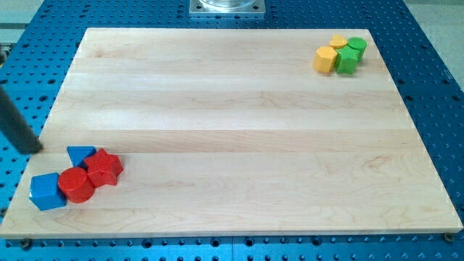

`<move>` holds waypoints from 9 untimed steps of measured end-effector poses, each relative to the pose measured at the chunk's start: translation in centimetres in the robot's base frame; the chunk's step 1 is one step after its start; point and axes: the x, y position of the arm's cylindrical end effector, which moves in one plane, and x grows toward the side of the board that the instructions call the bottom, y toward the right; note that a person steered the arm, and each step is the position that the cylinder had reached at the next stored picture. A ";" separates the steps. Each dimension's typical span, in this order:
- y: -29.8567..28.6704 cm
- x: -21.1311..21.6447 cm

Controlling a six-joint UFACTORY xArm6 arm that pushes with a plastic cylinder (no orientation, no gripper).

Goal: Move the blue cube to the bottom left of the blue triangle

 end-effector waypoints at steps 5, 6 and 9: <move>2.9 11.1; 9.1 10.8; 4.9 10.1</move>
